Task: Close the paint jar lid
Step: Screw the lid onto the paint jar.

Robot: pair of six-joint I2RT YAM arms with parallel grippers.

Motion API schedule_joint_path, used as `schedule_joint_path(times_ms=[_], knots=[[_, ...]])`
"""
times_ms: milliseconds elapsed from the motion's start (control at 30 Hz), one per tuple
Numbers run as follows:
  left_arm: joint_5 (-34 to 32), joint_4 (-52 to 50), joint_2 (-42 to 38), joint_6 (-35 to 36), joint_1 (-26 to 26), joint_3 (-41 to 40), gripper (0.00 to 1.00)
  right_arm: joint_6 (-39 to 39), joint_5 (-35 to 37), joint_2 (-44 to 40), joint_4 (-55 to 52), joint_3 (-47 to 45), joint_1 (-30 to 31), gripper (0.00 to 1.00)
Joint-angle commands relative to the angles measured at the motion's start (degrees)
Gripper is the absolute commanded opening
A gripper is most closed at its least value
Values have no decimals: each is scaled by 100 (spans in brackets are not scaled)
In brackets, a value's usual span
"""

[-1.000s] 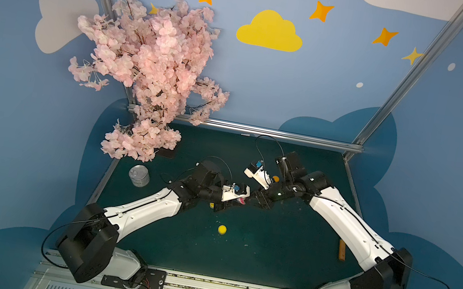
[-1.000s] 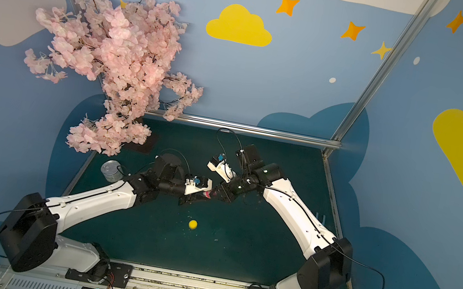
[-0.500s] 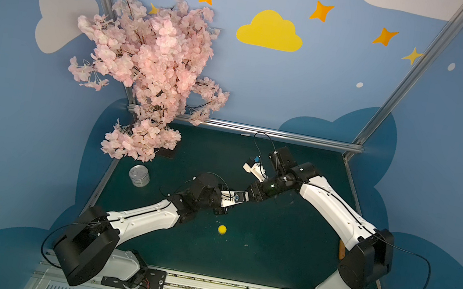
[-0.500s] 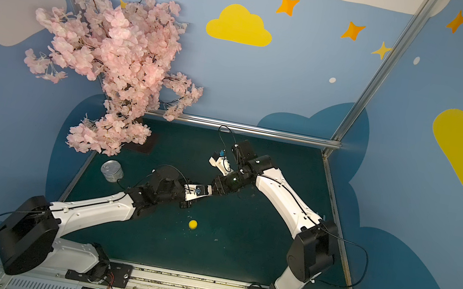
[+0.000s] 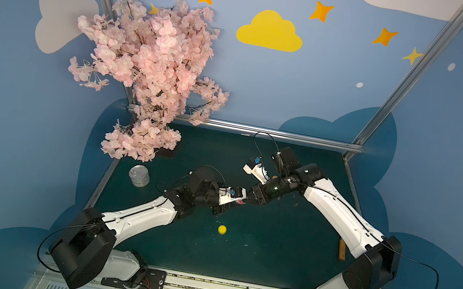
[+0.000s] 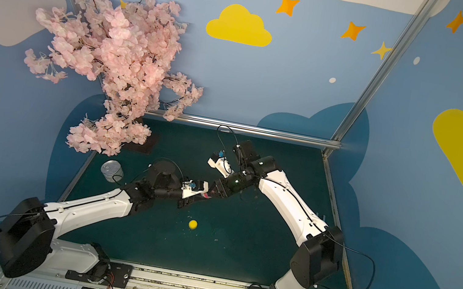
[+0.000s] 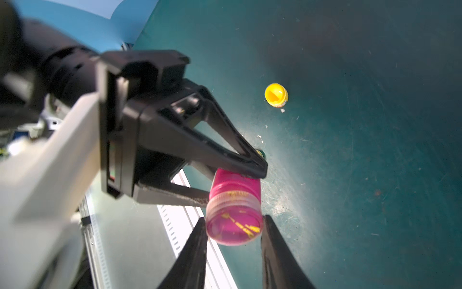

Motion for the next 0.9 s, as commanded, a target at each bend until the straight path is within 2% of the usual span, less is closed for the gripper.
schedule_joint_path(times_ms=[0,133,500,733,867], knots=[[1604,-453,-21,-450,125,430,31,-761,50,-181,69,131,-30,20],[2032,-893,162,-516,211,662,30,-1304,-179,-303,154,167,-56,19],[1733,-1723,269,-51,215,850,29,-2030,-242,-511,-83,196,-82,19],[1445,-1535,65,39,259,631,29,-1831,96,-1063,486,-305,-131,19],[1303,-1264,-9,-26,266,508,29,-1704,-144,-1038,463,-257,-171,20]])
